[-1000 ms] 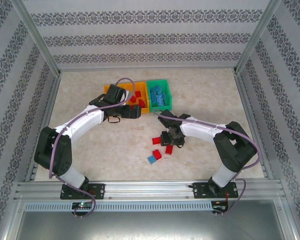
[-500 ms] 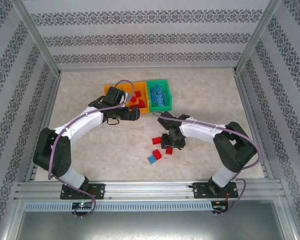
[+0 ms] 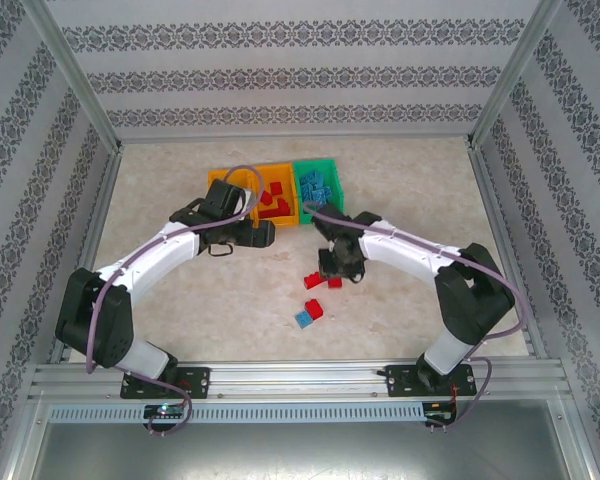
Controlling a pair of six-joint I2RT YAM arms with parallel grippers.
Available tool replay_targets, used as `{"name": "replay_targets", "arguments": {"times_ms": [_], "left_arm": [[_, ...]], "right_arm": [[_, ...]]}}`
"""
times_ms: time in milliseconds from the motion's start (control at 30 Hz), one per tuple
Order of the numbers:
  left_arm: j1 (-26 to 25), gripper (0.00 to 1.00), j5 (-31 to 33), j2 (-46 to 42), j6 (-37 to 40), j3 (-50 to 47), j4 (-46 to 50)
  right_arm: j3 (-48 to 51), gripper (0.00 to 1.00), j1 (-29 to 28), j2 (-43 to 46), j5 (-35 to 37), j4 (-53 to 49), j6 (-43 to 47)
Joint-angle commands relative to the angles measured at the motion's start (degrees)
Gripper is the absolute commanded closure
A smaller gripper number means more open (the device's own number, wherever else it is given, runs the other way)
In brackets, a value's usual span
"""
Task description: Sort the legos into containers by color
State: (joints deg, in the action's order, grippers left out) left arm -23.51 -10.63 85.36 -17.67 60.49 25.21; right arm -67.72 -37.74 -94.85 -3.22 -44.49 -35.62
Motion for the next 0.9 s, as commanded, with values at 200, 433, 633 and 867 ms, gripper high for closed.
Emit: {"name": "replay_targets", "arguments": {"times_ms": [200,433,633,867], "left_arm": [[-1.5,0.00,0.6,-5.6,2.6,-7.9,-1.4],[-3.2,0.00,-0.2,-7.8,4.5,-10.5,-2.5],[-7.7,0.00,2.0,-6.8,6.0,-10.6,-2.8],[-12.0,0.00,2.2,-4.4,6.8,-8.6,-3.1]], "right_arm": [[-26.3,0.72,4.8,-12.6,-6.6,5.8,3.7],[-41.9,0.69,5.9,-27.3,-11.1,9.2,1.2],[-51.6,0.62,7.0,-36.0,-12.6,8.4,-1.1],[-56.3,0.26,8.1,-40.5,-13.1,7.6,-2.2]]}}
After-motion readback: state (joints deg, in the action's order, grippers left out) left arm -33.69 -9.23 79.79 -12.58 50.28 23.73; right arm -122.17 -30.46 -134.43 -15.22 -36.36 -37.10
